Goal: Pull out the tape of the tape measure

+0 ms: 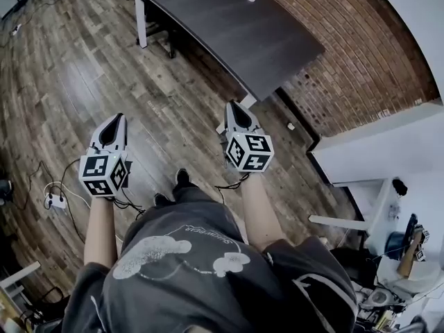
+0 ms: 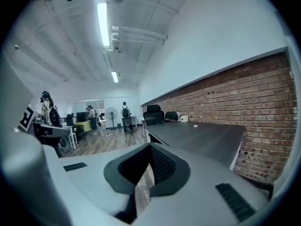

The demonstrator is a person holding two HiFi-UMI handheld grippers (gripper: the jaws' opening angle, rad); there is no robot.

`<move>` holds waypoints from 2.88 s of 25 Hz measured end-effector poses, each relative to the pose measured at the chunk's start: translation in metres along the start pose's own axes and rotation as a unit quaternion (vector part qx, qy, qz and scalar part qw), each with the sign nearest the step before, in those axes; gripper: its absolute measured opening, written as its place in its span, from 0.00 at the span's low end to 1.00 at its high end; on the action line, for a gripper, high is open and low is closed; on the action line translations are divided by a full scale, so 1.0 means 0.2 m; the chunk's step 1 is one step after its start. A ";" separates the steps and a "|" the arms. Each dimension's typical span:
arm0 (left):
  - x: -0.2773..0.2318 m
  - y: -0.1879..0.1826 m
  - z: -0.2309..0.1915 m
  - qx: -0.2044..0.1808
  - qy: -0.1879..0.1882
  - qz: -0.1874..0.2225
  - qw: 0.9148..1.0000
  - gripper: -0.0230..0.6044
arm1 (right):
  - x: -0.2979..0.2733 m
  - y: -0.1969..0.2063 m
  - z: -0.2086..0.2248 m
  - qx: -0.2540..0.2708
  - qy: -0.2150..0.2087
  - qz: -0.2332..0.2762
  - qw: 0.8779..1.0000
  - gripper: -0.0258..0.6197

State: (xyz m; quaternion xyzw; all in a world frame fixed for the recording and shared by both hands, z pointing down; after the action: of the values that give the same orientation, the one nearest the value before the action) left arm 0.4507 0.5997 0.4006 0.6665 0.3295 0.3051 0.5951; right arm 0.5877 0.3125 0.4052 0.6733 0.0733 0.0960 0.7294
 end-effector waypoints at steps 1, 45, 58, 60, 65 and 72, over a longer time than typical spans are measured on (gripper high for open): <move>0.01 0.00 0.00 0.000 0.001 0.000 1.000 0.05 | 0.00 0.00 0.00 0.000 0.003 0.001 1.000 0.09; -2.23 0.07 -0.63 0.059 0.012 -0.027 0.998 0.65 | -2.08 0.16 1.13 -0.073 0.024 -0.042 0.996 0.55; -2.93 0.05 -0.77 0.046 0.075 -0.033 0.996 0.65 | -2.48 0.22 1.31 -0.067 0.045 -0.068 0.994 0.55; -3.09 0.05 -0.80 0.044 0.098 -0.031 0.994 0.65 | -2.53 0.23 1.35 -0.064 0.066 -0.069 0.993 0.55; -3.58 0.04 -0.89 0.046 0.158 -0.027 0.986 0.65 | -2.70 0.21 1.52 -0.059 0.139 -0.061 0.987 0.55; -4.30 0.01 -0.93 0.070 0.273 -0.068 0.957 0.65 | -2.94 0.11 1.69 -0.058 0.262 -0.062 0.961 0.55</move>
State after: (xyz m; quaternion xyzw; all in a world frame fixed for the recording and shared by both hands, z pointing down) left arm -0.2102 0.0193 0.4101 0.5736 0.5446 0.4107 0.4536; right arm 0.0961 -0.1539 0.4427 0.5756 0.2973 0.2276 0.7270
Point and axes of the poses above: the fingertips, and each gripper's own axes: x backward along the fingers, z to its right, y out of its underside, the point moved 4 cm from there along x, backward along the fingers, and after that the axes turned 13 degrees about z, right-handed, at the moved point
